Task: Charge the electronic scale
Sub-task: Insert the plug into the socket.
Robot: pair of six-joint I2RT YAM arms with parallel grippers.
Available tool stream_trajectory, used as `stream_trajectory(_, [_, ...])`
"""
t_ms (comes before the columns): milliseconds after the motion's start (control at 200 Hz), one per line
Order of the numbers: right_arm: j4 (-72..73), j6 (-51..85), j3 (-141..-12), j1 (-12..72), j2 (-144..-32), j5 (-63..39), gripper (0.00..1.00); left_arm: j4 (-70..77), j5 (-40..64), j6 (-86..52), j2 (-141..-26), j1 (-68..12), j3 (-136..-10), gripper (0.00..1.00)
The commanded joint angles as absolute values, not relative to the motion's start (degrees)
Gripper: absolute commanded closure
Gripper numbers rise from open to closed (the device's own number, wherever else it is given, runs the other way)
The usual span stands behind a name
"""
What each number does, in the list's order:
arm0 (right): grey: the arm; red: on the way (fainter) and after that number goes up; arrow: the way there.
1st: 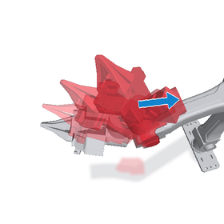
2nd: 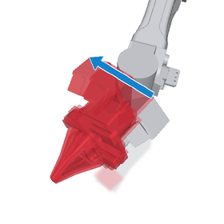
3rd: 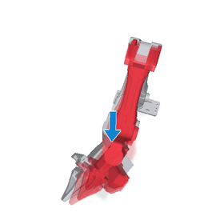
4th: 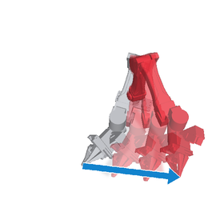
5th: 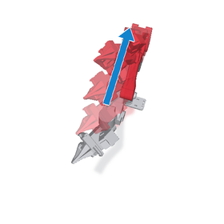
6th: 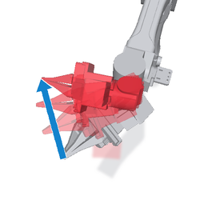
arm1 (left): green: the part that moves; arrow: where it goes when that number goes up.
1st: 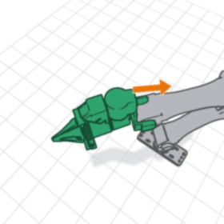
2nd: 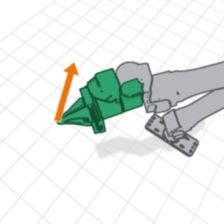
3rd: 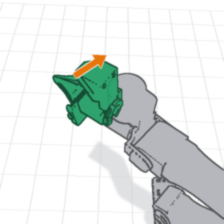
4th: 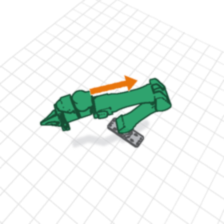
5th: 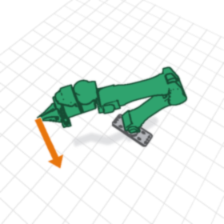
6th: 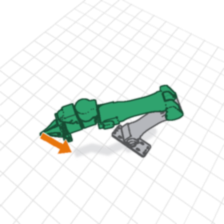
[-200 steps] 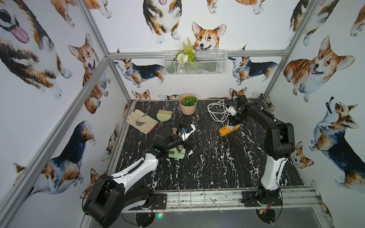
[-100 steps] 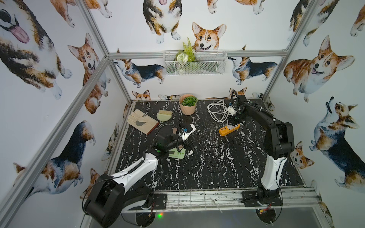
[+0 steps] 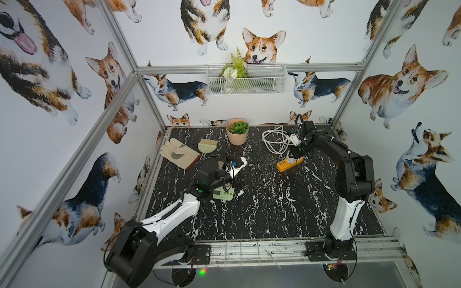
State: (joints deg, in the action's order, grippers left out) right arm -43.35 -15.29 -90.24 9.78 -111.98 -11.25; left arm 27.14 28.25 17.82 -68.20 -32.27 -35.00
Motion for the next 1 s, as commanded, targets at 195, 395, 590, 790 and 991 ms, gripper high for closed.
stream_trajectory(195, [-42.8, -18.6, -89.6, 9.5, -112.0, -8.8, 0.87, 27.2, 29.4, 18.0, -68.1, -32.2, -35.6, 0.0])
stream_trajectory(395, [-42.6, -19.2, -89.9, 9.5, -111.8, -7.5, 0.87, 27.2, 29.6, 18.0, -68.3, -32.2, -35.9, 0.0])
stream_trajectory(590, [-42.4, -19.4, -90.6, 9.8, -112.0, -7.3, 0.87, 26.9, 29.8, 18.0, -68.5, -32.3, -35.9, 0.0])
stream_trajectory(790, [-42.3, -20.0, -91.2, 9.8, -111.5, -6.5, 0.87, 26.9, 30.1, 17.8, -68.3, -32.3, -36.0, 0.0])
stream_trajectory(991, [-41.9, -20.7, -90.9, 9.7, -109.8, -7.9, 0.87, 26.7, 30.5, 17.7, -68.9, -32.3, -36.6, 0.0])
